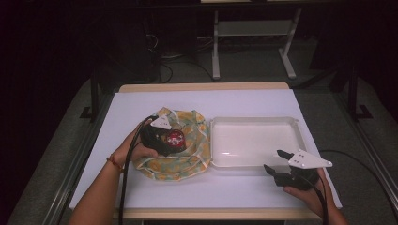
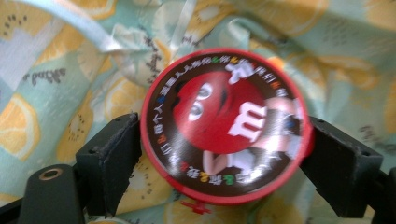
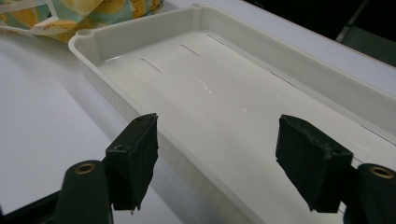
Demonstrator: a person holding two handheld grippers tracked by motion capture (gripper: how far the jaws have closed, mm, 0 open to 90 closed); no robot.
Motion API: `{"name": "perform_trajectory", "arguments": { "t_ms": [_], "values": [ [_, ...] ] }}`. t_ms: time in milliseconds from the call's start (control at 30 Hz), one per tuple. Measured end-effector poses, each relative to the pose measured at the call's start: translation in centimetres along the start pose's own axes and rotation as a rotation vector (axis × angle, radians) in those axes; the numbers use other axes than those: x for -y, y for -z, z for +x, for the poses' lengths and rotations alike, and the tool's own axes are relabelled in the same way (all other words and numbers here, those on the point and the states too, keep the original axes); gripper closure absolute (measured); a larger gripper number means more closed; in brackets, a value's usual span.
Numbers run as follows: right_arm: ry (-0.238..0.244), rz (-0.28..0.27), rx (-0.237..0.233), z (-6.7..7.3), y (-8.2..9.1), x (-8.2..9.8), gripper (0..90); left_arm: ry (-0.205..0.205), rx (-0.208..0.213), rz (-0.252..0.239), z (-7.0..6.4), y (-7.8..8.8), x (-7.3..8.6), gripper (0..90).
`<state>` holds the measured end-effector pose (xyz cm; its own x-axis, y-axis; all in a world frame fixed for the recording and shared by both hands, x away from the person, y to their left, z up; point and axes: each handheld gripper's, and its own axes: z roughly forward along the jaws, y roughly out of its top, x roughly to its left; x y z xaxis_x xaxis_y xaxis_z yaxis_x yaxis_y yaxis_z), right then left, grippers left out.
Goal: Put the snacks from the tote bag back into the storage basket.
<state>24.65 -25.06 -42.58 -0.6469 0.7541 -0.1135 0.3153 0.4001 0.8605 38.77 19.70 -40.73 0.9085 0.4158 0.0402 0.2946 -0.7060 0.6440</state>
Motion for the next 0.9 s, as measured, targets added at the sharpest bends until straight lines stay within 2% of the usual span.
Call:
{"name": "perform_trajectory", "arguments": {
  "t_ms": [67, 133, 300, 500, 900],
  "values": [
    [0.002, 0.001, -0.001, 0.01, 0.01, -0.01, 29.1, 0.0, 0.008, 0.0, 0.05, -0.1, 0.03, 17.2],
    [0.005, 0.0, 0.0, 0.01, -0.01, -0.01, 29.1, -0.006, 0.024, 0.002, 0.0, -0.12, 0.0, 22.1],
    [0.004, 0.003, 0.0, -0.01, -0.04, 0.0, 29.0, -0.014, 0.024, 0.006, 0.03, -0.09, -0.04, 23.1],
    [0.005, 0.002, 0.001, -0.03, -0.04, 0.02, 29.0, -0.036, 0.008, 0.021, -0.08, -0.07, -0.25, 23.6],
    [0.005, 0.006, -0.002, -0.08, -0.1, 0.07, 29.1, -0.054, -0.015, 0.045, -0.36, 0.03, -0.55, 24.1]
  ]
}}
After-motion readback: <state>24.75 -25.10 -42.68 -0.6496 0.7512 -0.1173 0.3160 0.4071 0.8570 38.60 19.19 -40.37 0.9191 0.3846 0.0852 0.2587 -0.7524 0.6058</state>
